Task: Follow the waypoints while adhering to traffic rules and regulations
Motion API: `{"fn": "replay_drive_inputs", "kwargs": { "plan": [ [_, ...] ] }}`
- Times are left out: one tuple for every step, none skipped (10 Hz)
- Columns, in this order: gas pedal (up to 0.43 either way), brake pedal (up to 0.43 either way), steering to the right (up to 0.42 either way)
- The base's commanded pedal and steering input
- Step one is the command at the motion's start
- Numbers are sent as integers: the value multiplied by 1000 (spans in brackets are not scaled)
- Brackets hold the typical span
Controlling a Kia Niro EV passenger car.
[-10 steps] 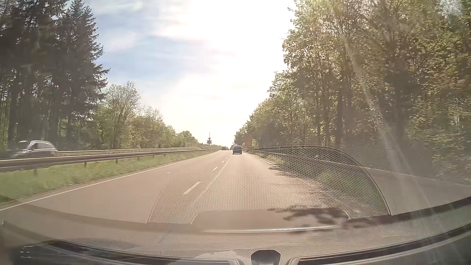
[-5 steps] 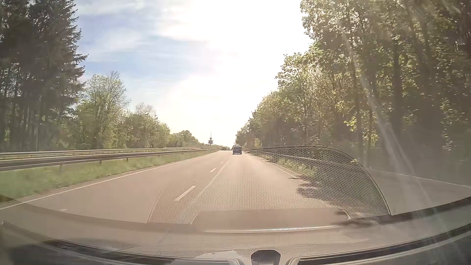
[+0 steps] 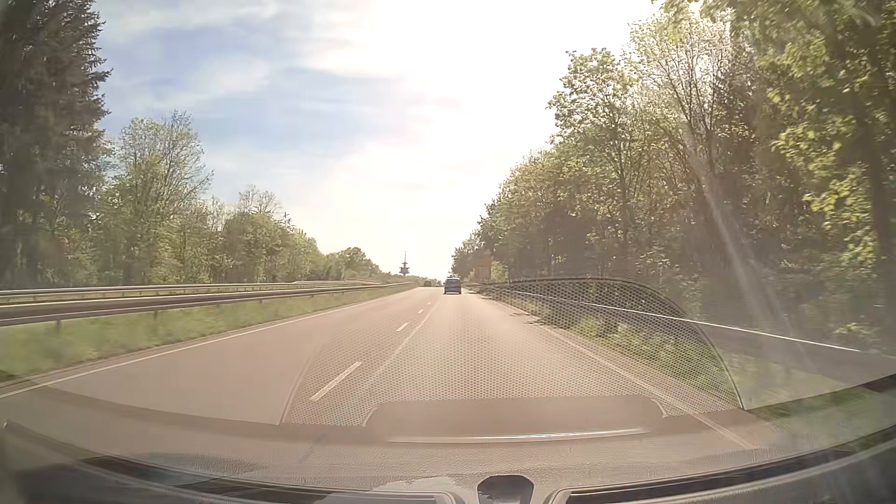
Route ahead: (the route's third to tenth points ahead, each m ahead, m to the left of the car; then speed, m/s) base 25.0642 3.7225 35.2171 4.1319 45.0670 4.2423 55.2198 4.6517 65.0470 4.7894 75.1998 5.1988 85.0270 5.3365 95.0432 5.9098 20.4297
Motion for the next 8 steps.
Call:
{"fn": "replay_drive_inputs", "kwargs": {
  "plan": [
    [150,0,-3],
    [150,0,-2],
    [150,0,-3],
    [150,0,-2],
    [150,0,-2],
    [150,0,-2],
    [150,0,-2],
    [150,0,-2]
  ]
}}
